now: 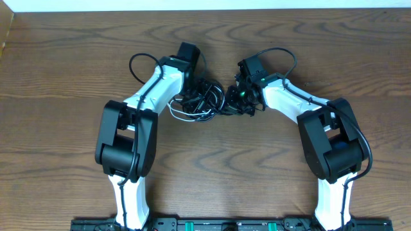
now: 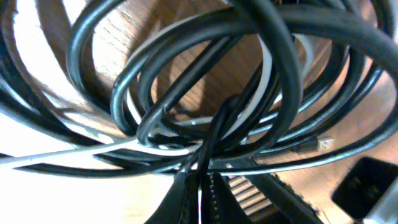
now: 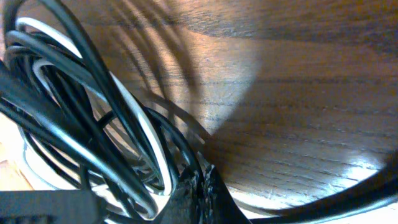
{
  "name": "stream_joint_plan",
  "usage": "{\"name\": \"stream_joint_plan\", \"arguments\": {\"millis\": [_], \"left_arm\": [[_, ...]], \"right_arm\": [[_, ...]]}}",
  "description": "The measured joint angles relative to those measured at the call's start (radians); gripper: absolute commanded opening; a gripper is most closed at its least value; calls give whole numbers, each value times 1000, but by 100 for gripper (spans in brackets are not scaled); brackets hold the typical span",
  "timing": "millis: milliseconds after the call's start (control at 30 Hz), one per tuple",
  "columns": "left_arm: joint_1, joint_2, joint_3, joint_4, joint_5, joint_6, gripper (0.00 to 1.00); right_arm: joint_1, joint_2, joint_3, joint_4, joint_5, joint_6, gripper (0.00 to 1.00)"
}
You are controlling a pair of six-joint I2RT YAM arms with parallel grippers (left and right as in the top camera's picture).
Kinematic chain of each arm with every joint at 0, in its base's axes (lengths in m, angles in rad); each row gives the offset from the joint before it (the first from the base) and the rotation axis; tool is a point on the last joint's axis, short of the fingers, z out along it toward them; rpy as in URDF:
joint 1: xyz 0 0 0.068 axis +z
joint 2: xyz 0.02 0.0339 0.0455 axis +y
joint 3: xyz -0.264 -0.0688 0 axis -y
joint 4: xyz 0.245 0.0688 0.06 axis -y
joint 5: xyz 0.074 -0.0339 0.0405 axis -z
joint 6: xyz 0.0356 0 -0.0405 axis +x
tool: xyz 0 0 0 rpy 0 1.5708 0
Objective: Untangle cables
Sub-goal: 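Hold the coil with both grippers close together at center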
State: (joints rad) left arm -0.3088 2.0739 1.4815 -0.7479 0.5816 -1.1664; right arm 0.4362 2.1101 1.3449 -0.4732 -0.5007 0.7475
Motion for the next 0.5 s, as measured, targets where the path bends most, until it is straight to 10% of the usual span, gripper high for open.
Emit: {"name": "stream_joint_plan", "arguments": {"millis": [500], "left_arm": [[146, -2, 0, -5, 359, 205, 8]], "right_arm": [[0, 0, 0, 0, 0, 0, 1]]}}
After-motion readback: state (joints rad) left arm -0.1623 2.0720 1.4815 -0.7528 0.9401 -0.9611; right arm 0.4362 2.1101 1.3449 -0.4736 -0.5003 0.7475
